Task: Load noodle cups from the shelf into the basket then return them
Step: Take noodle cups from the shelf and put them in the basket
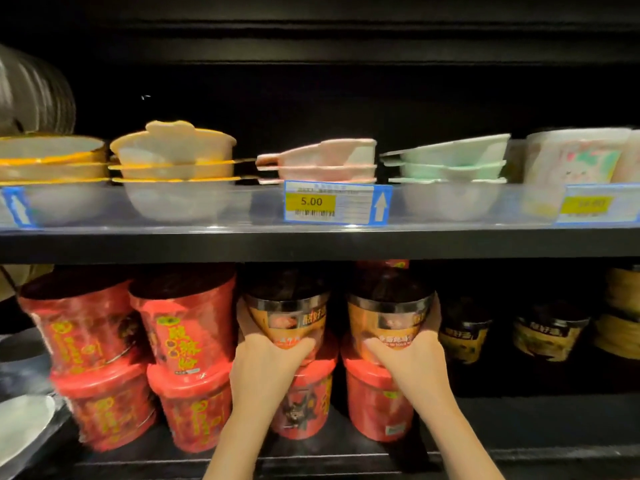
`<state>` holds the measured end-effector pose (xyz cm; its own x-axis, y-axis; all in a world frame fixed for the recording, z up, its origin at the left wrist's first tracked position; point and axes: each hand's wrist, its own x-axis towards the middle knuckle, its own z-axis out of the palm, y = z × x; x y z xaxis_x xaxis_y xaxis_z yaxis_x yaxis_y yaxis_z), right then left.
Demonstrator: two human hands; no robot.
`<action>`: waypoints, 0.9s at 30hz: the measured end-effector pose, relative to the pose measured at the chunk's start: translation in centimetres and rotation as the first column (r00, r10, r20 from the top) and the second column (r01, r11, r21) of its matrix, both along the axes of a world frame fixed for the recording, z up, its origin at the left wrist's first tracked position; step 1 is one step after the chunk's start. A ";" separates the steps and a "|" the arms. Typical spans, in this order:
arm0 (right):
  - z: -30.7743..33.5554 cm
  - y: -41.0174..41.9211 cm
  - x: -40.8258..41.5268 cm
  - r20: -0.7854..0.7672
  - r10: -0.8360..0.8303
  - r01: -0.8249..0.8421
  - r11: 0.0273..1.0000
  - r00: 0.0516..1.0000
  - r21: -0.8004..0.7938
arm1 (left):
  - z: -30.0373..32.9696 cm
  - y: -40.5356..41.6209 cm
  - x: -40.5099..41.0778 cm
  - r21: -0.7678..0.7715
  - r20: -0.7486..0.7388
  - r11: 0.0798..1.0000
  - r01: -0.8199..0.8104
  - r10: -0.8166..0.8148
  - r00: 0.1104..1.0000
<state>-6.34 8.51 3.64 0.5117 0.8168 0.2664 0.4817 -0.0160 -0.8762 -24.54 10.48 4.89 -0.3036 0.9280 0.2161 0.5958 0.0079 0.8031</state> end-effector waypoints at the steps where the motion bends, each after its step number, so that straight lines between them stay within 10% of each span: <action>1: 0.1 -0.1 0.0 -0.006 -0.007 0.007 1.000 1.000 0.007 | 0.1 0.1 -0.1 0.002 -0.011 1.000 -0.002 0.002 1.000; 8: 0.4 -2.3 2.0 -0.190 0.045 0.000 0.972 0.981 0.234 | 1.4 -1.0 0.4 0.209 0.126 0.977 0.036 -0.063 0.990; 15: 0.0 -9.8 7.3 -0.237 0.012 0.070 0.940 0.971 0.333 | 1.1 -5.6 6.2 0.416 0.253 0.839 0.350 -0.476 0.842; 27: -7.8 -36.2 19.5 -0.366 -0.433 0.502 0.857 0.824 0.116 | -8.5 -24.0 24.4 0.165 0.459 0.650 0.741 -0.716 0.526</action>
